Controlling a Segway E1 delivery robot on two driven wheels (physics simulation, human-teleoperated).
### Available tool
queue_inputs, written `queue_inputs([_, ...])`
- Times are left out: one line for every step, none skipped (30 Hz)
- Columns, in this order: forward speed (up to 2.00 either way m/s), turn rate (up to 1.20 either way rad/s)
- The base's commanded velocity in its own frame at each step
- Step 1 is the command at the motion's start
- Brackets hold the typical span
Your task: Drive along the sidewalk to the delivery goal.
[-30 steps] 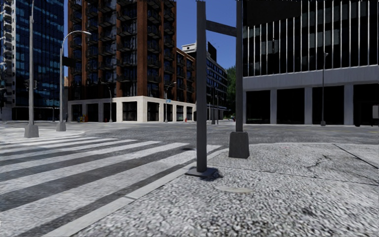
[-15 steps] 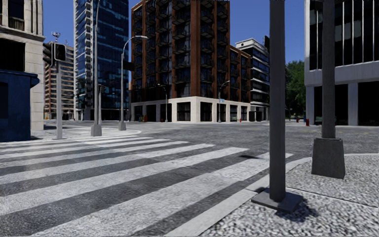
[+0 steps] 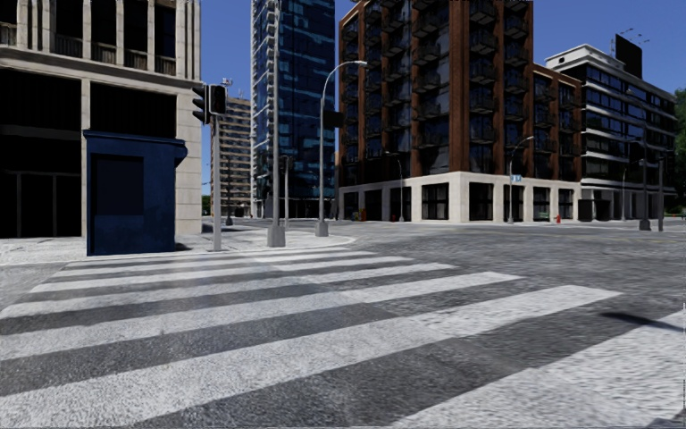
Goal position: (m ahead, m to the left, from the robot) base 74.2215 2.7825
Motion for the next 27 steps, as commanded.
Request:
queue_inputs([1.65,0.50])
queue_inputs([1.65,0.49])
queue_inputs([1.65,0.41])
queue_inputs([1.65,0.26])
queue_inputs([1.65,0.32])
queue_inputs([1.65,0.32])
queue_inputs([1.65,0.38])
queue_inputs([1.65,0.40])
queue_inputs([1.65,0.28])
queue_inputs([1.65,0.14])
queue_inputs([1.65,0.08])
queue_inputs([1.65,0.00])
queue_inputs([1.66,0.00])
queue_inputs([1.66,0.00])
queue_inputs([1.66,0.00])
queue_inputs([1.66,0.00])
queue_inputs([1.66,0.00])
queue_inputs([1.66,0.00])
queue_inputs([1.66,0.00])
queue_inputs([1.66,0.00])
queue_inputs([1.66,0.00])
queue_inputs([1.66,0.00])
queue_inputs([1.66,0.00])
queue_inputs([1.66,0.00])
queue_inputs([1.66,0.00])
queue_inputs([1.66,0.00])
queue_inputs([1.66,0.00])
